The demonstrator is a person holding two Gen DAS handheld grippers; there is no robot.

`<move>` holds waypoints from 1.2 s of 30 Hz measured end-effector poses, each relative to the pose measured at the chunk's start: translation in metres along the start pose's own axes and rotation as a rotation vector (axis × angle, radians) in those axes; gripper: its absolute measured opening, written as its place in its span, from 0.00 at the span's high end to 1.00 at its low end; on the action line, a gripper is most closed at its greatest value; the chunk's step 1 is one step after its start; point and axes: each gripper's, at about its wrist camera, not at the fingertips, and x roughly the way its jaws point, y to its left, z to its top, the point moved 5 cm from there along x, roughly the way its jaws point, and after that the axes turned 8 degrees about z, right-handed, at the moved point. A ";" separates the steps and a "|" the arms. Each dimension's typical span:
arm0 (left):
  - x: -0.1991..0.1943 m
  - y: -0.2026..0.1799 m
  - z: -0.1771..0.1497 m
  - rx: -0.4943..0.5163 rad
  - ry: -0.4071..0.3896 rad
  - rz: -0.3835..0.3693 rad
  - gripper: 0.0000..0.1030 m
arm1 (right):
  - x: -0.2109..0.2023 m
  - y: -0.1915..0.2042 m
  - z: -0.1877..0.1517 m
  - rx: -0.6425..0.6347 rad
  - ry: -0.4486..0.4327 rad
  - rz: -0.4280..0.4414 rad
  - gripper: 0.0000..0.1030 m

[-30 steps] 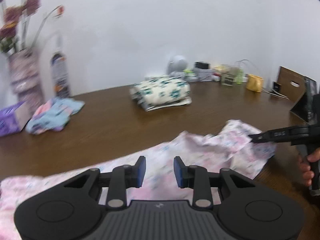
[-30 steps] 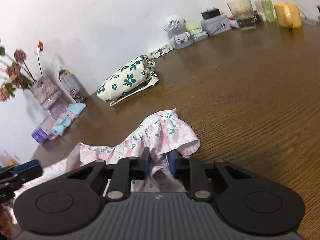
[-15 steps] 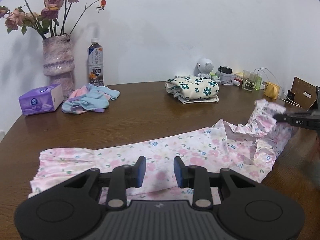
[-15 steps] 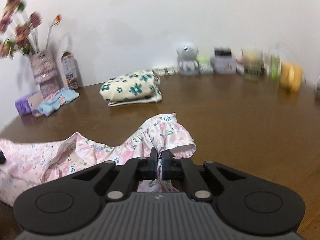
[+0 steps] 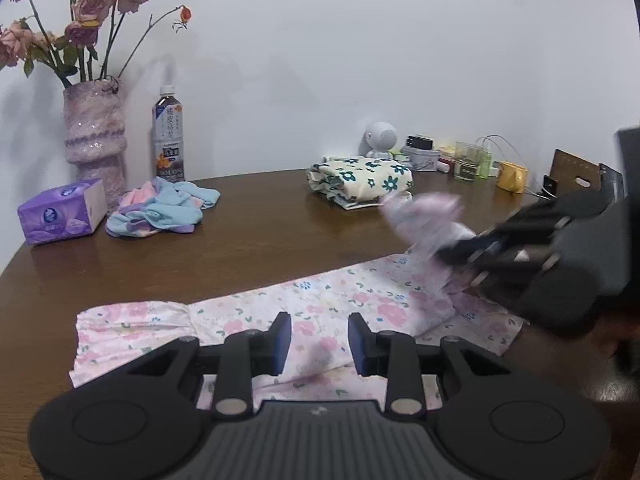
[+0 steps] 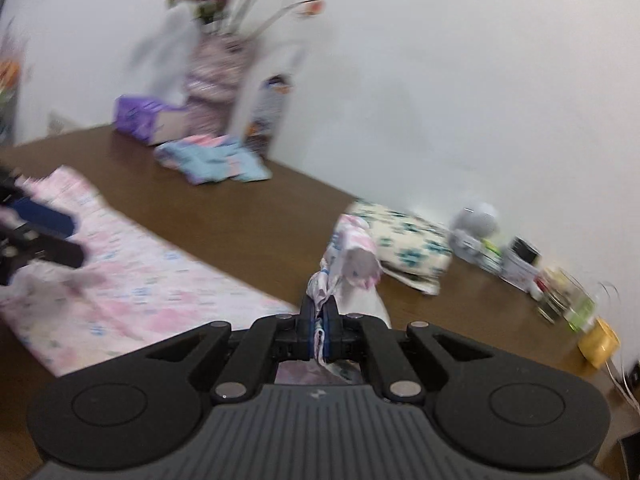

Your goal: Fold clothes

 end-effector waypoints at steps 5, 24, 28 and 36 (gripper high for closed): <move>-0.007 0.009 -0.007 -0.005 -0.002 -0.023 0.70 | 0.029 0.048 -0.007 -0.063 0.081 -0.002 0.97; -0.007 -0.016 0.010 0.026 -0.010 -0.104 0.56 | -0.050 0.031 -0.010 0.103 -0.063 0.114 0.66; 0.012 -0.051 0.018 0.121 0.035 -0.153 0.51 | -0.051 0.001 -0.029 0.163 -0.040 0.089 0.66; 0.031 -0.110 0.011 0.345 0.056 -0.203 0.43 | -0.042 -0.023 -0.055 0.182 -0.024 0.159 0.64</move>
